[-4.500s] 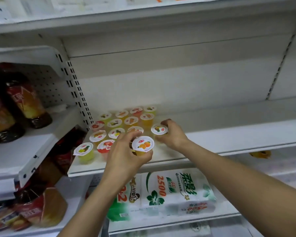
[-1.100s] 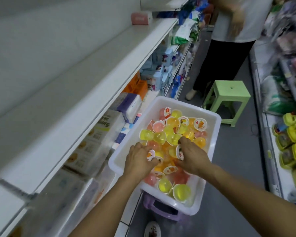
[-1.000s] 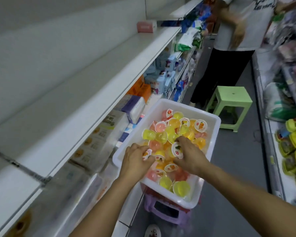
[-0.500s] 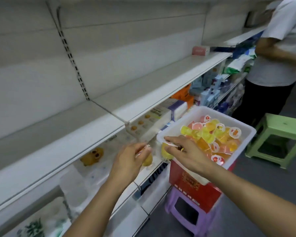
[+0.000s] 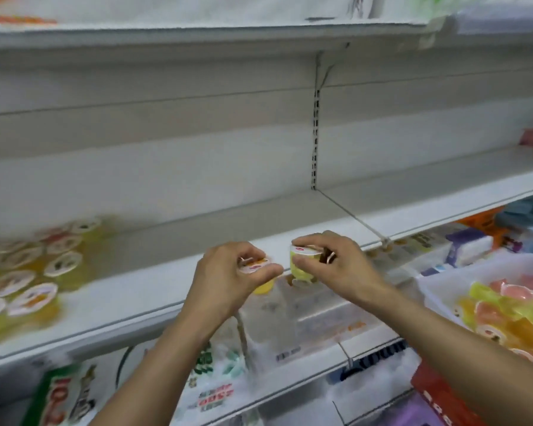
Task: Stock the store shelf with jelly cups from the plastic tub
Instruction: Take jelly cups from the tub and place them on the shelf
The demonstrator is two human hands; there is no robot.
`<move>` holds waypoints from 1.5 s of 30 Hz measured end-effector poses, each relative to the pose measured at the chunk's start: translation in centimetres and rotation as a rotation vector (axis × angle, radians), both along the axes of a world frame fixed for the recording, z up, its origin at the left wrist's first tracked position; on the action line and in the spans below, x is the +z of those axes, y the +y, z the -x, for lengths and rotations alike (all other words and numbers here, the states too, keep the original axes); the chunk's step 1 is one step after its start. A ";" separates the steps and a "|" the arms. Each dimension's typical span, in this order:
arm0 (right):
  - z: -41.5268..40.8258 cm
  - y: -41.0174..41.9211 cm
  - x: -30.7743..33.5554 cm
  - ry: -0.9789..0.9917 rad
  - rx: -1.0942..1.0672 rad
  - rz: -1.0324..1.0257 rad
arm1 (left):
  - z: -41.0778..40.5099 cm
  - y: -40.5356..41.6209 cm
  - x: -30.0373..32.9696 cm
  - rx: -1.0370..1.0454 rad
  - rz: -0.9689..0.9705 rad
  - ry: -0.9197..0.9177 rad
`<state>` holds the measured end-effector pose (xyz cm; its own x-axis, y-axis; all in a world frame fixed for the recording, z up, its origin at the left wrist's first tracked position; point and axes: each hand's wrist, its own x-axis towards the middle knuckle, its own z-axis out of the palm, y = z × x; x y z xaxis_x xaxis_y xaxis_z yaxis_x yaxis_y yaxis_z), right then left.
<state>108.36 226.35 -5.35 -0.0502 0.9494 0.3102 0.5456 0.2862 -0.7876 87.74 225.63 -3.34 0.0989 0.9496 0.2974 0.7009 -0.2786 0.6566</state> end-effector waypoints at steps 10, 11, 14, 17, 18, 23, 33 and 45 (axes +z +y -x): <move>19.3 7.6 -0.5 -0.091 0.195 0.000 | 18.6 -0.6 2.9 0.244 0.004 0.037; 20.9 8.4 -0.7 -0.129 0.214 -0.001 | 20.1 -0.5 3.1 0.262 -0.005 0.038; 25.6 10.6 -1.4 -0.252 0.230 -0.011 | 24.4 0.0 3.5 0.312 -0.035 0.048; 29.9 13.1 -2.0 -0.278 0.181 -0.014 | 28.0 0.4 3.8 0.349 -0.046 0.030; 31.1 14.0 -2.1 -0.296 0.174 -0.010 | 28.9 0.5 3.9 0.354 -0.044 0.039; 35.8 18.0 -2.0 -0.367 0.183 -0.004 | 32.6 1.5 4.2 0.426 -0.038 0.084; 38.9 20.5 -1.8 -0.341 0.179 0.003 | 35.1 4.0 5.1 0.412 -0.005 0.079; 32.1 13.7 -0.9 -0.345 0.095 -0.018 | 30.4 12.5 2.3 0.322 0.033 0.395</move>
